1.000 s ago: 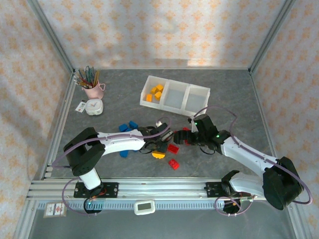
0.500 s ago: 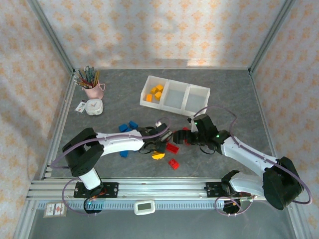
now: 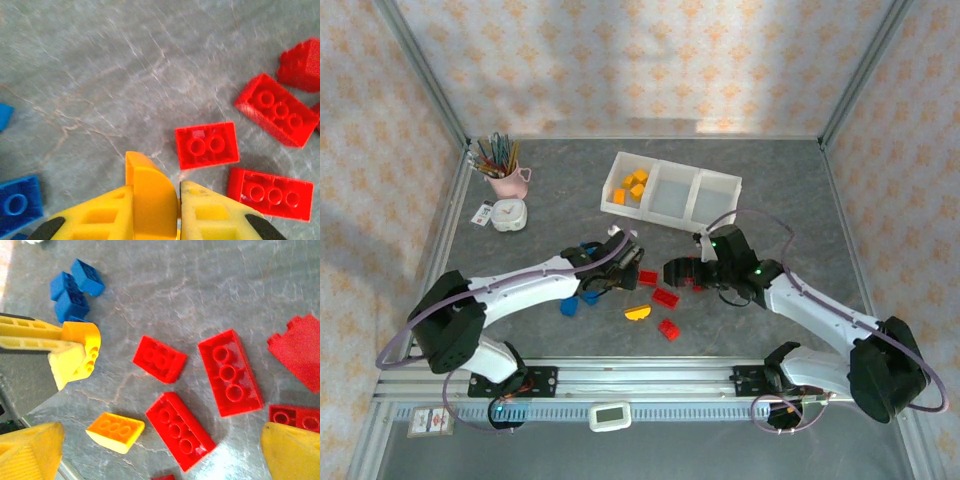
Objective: Sort the legos into containers by color
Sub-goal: Place the lego in the container.
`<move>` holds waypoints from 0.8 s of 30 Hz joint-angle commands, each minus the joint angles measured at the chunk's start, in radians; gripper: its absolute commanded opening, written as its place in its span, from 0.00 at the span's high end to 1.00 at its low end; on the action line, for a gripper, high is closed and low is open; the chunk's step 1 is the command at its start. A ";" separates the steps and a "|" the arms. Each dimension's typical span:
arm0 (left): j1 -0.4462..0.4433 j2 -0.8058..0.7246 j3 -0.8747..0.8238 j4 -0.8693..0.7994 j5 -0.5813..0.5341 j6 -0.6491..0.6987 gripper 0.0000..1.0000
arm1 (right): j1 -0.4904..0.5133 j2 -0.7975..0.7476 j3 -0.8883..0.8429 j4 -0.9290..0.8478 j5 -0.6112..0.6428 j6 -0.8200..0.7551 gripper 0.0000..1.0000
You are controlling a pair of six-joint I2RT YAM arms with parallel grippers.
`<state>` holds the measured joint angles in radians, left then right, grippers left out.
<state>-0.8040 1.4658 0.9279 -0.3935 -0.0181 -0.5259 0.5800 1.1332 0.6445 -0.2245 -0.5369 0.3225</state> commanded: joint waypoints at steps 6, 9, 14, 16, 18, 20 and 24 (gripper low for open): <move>0.147 0.009 0.170 0.048 -0.129 -0.013 0.78 | 0.004 -0.001 0.129 0.051 0.145 0.063 0.00; 0.216 0.078 0.268 0.069 -0.140 -0.005 0.77 | 0.004 0.006 0.168 0.067 0.194 0.076 0.00; 0.298 0.242 0.451 0.102 -0.134 -0.007 0.77 | -0.014 0.029 0.197 0.108 0.238 0.085 0.00; 0.315 0.328 0.538 0.105 -0.132 -0.007 0.78 | -0.031 0.040 0.210 0.121 0.231 0.090 0.00; 0.323 0.412 0.630 0.087 -0.144 0.001 0.78 | -0.043 0.043 0.213 0.140 0.223 0.091 0.00; 0.329 0.508 0.723 0.067 -0.164 0.012 0.77 | -0.052 0.072 0.216 0.150 0.217 0.086 0.00; 0.350 0.665 0.895 0.011 -0.182 0.011 0.77 | -0.072 0.109 0.230 0.149 0.198 0.077 0.00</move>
<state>-0.4694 2.0739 1.7374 -0.3210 -0.1585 -0.5224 0.5175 1.2274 0.8413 -0.1055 -0.3439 0.4007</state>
